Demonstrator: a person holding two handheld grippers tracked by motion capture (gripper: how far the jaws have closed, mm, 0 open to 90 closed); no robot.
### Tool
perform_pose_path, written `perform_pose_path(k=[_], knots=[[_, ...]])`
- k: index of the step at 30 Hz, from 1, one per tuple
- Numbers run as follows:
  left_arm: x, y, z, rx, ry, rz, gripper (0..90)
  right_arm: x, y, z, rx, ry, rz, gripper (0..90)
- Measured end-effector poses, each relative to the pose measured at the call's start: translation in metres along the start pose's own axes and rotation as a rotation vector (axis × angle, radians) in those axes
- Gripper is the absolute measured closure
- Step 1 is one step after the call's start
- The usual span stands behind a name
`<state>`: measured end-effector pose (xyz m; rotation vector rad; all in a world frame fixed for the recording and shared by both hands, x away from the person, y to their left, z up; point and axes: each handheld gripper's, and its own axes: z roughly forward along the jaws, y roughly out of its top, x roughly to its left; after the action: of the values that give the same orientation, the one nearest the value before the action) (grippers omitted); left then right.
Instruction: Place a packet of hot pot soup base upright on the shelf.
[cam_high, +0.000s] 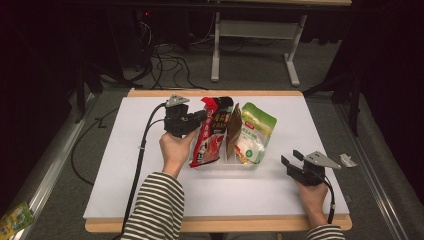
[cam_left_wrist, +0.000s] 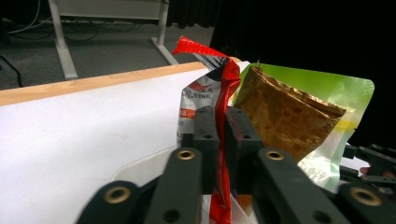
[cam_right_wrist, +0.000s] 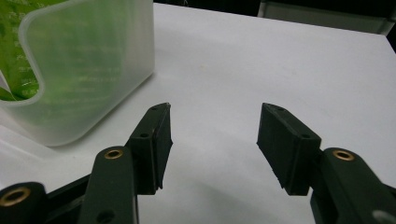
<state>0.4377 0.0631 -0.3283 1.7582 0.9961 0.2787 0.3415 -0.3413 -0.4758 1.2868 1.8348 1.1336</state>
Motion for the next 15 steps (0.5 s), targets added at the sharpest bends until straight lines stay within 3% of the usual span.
perform_pose_path(k=[6,12,15], knots=[[0.002,-0.005,-0.004,0.014,0.000,0.008,74.3,0.000,0.000,0.000,-0.002,0.000,0.001,45.0],[-0.001,-0.009,-0.017,0.041,0.013,0.058,68.4,-0.001,0.000,0.000,-0.003,0.000,0.002,45.0],[-0.002,-0.014,-0.023,0.065,0.038,0.089,66.4,0.000,0.000,0.000,-0.002,0.000,0.001,45.0]])
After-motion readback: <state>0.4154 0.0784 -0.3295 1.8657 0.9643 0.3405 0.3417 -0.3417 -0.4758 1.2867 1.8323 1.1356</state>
